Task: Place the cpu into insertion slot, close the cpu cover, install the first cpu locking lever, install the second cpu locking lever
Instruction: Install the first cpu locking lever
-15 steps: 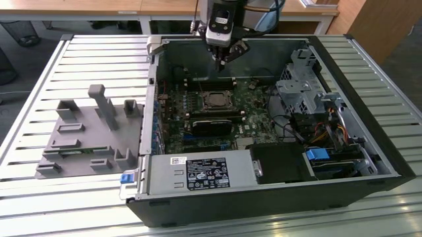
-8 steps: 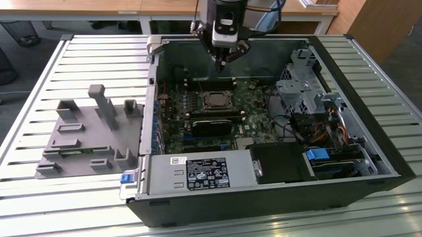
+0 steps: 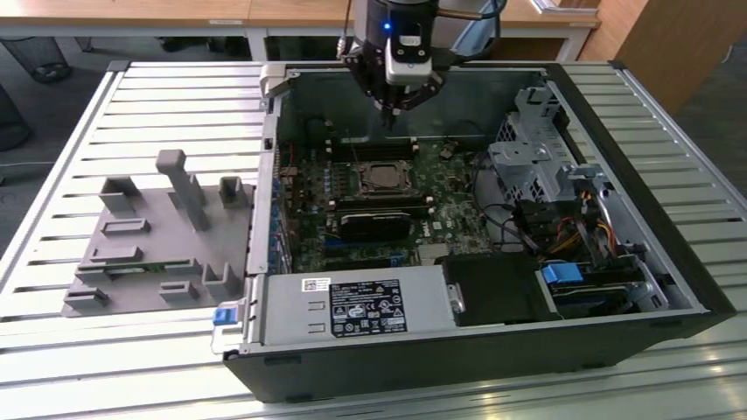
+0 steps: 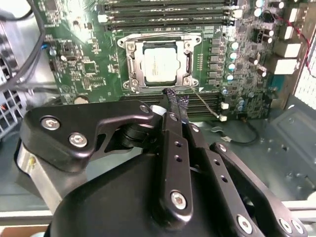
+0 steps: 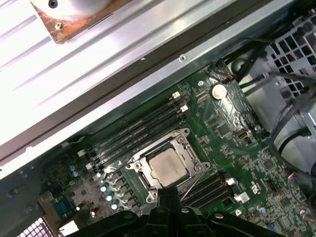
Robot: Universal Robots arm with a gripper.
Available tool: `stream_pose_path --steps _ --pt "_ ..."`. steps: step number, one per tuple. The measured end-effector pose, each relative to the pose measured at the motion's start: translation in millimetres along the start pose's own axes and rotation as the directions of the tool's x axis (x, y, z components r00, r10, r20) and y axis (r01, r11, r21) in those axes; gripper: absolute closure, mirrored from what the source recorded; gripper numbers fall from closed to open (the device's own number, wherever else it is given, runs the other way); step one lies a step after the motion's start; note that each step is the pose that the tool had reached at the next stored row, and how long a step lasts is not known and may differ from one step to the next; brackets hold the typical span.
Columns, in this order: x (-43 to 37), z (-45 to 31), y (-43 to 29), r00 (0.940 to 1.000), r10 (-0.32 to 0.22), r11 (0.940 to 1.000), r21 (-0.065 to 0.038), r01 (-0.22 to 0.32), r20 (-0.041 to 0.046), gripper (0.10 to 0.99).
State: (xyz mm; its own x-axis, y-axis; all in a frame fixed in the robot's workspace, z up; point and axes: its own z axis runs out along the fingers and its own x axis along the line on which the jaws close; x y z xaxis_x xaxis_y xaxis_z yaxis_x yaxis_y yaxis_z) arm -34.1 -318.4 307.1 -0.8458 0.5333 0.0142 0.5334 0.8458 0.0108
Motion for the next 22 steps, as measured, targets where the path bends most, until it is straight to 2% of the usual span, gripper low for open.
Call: stream_pose_path --steps 3,5,9,15,18,22 --pt "0.1 0.3 0.0 0.9997 -0.023 0.9997 -0.011 0.023 -0.0019 0.969" --pt "0.0 0.7 0.1 0.9988 -0.050 0.9987 -0.014 0.050 -0.0015 0.969" --pt "0.1 1.3 0.0 0.9926 -0.121 0.9925 -0.014 0.121 -0.0018 0.969" --pt "0.1 2.0 0.1 0.9807 -0.196 0.9806 -0.013 0.195 -0.0020 0.969" --pt "0.1 2.1 0.1 0.9716 -0.237 0.9716 -0.013 0.236 -0.0026 0.969" --pt "0.1 2.4 0.1 0.9519 -0.306 0.9519 -0.012 0.306 -0.0037 0.969"
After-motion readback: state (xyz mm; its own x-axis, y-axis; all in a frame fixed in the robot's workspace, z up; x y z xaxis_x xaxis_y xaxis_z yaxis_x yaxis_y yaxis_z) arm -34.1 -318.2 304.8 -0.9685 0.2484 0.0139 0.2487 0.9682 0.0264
